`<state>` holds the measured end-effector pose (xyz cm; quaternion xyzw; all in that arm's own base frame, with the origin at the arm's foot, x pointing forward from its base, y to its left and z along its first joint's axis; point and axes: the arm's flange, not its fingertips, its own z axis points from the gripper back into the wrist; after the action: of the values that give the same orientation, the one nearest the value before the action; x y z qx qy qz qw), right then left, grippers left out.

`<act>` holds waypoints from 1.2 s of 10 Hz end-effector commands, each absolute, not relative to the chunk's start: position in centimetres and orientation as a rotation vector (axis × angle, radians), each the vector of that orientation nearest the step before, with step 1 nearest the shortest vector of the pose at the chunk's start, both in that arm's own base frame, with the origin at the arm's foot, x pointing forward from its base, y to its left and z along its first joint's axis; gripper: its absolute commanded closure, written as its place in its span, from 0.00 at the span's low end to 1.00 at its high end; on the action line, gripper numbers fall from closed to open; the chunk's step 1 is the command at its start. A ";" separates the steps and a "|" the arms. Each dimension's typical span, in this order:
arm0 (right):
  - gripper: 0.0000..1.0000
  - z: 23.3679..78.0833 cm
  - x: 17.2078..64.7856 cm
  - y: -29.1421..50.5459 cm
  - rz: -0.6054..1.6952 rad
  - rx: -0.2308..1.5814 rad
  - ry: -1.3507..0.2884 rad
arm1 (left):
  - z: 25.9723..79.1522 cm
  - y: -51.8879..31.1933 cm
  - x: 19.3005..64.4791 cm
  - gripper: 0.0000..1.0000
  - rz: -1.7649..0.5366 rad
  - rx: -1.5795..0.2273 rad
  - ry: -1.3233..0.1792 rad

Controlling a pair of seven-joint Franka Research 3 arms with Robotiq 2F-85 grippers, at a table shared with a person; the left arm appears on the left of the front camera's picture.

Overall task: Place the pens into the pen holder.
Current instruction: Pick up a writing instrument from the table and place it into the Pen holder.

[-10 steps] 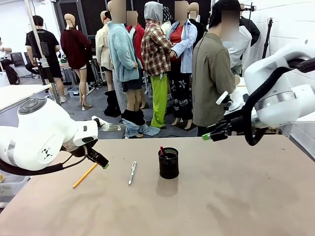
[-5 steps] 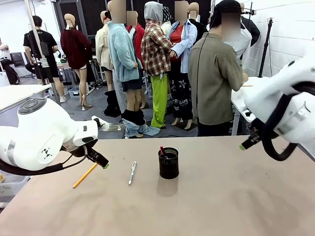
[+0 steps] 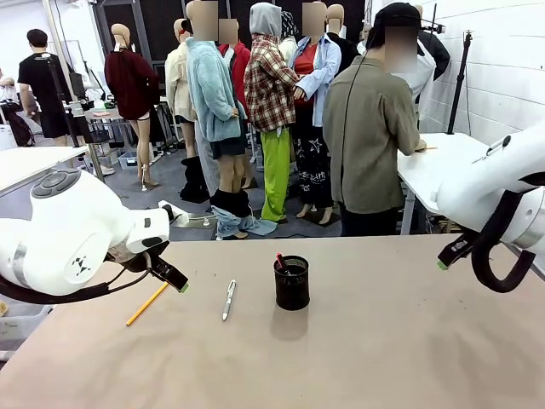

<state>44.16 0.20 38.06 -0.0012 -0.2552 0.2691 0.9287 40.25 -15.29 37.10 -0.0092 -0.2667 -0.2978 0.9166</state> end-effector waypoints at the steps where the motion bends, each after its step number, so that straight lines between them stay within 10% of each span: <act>1: 0.33 37.9 44.0 0.1 0.576 0.019 -0.558 | 37.2 -15.2 39.3 0.00 -0.592 0.035 -0.569; 12: 0.33 37.9 44.0 0.1 0.576 0.019 -0.558 | 32.5 -9.3 54.5 0.00 -0.403 0.008 -0.119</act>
<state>44.10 0.37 38.08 0.0056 -0.2614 0.2757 0.9250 53.79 -9.26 32.28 -0.0105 -0.0657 -0.2079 0.9759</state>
